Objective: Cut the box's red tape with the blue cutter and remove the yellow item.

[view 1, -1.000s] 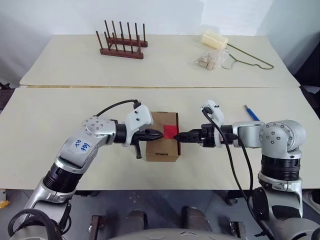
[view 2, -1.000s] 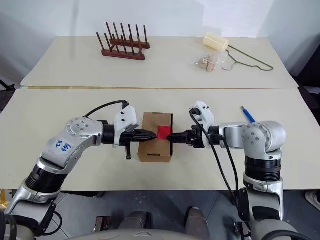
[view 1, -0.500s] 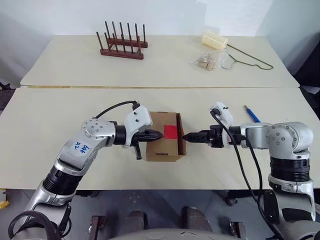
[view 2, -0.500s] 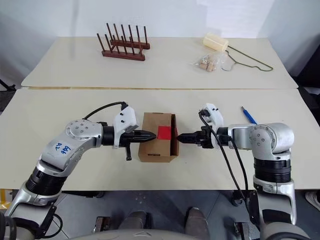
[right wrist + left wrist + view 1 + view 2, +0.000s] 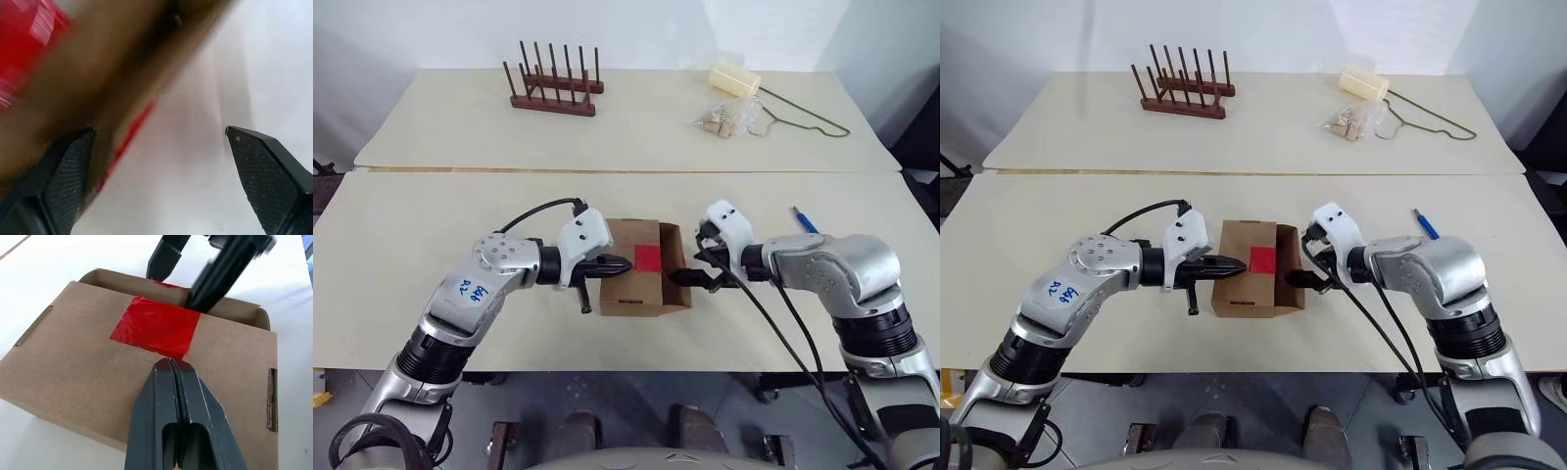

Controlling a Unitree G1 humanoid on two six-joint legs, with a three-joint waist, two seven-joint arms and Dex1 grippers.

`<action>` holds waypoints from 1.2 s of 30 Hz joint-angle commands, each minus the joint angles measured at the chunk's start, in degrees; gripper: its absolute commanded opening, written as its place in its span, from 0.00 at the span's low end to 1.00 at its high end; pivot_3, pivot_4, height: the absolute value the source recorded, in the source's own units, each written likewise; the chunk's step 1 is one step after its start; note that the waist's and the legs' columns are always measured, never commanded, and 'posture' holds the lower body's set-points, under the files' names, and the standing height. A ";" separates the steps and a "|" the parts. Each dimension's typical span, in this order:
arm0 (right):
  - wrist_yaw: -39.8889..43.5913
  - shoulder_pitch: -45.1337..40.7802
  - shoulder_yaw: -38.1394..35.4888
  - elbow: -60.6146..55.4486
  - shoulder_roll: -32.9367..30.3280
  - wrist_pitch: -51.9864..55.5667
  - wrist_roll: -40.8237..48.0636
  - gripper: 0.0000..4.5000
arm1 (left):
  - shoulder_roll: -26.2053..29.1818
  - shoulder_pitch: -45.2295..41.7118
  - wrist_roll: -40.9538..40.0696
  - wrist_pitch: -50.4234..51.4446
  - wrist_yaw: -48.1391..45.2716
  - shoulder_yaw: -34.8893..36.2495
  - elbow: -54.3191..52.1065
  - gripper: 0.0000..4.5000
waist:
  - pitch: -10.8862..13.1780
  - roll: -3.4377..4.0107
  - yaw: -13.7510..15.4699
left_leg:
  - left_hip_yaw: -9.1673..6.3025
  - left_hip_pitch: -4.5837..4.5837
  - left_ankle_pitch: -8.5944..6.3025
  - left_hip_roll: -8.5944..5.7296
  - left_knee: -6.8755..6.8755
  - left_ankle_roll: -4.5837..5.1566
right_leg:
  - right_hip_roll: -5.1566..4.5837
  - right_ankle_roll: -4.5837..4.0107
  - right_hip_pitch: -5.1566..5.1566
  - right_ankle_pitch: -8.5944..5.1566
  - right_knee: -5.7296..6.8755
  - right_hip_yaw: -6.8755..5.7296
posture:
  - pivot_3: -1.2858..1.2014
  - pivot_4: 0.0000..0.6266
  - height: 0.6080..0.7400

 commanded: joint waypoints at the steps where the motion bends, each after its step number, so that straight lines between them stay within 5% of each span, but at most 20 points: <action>1: 1.74 0.88 3.50 -0.43 -3.27 -6.79 -5.53 0.99 | 0.68 2.06 1.31 1.70 0.15 -1.38 0.23 0.00 | 0.00 0.00 -0.02 | 0.00 0.00 0.00 0.00 0.00 0.00 | 0.00 0.00 0.00 0.00 -0.01 0.00 | 0.52 0.24 1.00; 9: 3.72 2.23 2.69 0.10 -1.37 -11.32 -8.20 0.99 | 0.58 2.13 1.37 2.14 0.41 -1.34 -0.17 0.00 | -0.01 -0.01 -0.07 | 0.00 0.01 0.00 0.01 0.00 0.00 | 0.01 0.00 0.00 0.00 0.01 0.00 | 0.52 0.24 1.00; 15: 13.20 -2.16 -11.94 12.52 0.57 2.03 5.55 0.99 | 0.74 2.20 1.36 2.13 0.59 -1.21 -0.26 0.00 | 0.00 -0.02 -0.04 | 0.01 0.01 0.00 0.01 0.00 0.00 | 0.00 0.00 0.03 0.00 -0.03 -0.01 | 0.52 0.24 1.00; 20: 16.60 -5.64 -15.13 25.61 1.56 6.90 7.72 0.99 | 0.41 1.72 1.43 2.09 0.71 -1.40 -0.04 0.00 | -0.01 -0.01 -0.09 | 0.01 0.04 0.00 0.03 0.00 0.00 | 0.01 -0.01 0.07 0.00 -0.03 -0.01 | 0.52 0.24 1.00; 33: 29.78 -7.48 -4.90 37.05 4.37 5.16 6.04 0.99 | 0.48 3.02 1.17 3.41 1.74 -0.68 -1.82 0.00 | -0.15 -0.23 -0.29 | 0.02 0.30 0.00 0.04 -0.06 -0.01 | 0.03 -0.01 0.25 0.00 -0.02 -0.01 | 0.52 0.24 1.00; 36: 32.23 -7.41 -2.20 35.79 5.38 5.26 5.84 0.86 | 0.74 2.99 1.08 4.16 2.05 -0.13 -2.37 0.00 | -0.15 -0.23 -0.34 | 0.03 0.32 0.00 0.05 -0.06 -0.01 | 0.04 -0.01 0.26 0.00 -0.01 0.00 | 0.52 0.24 1.00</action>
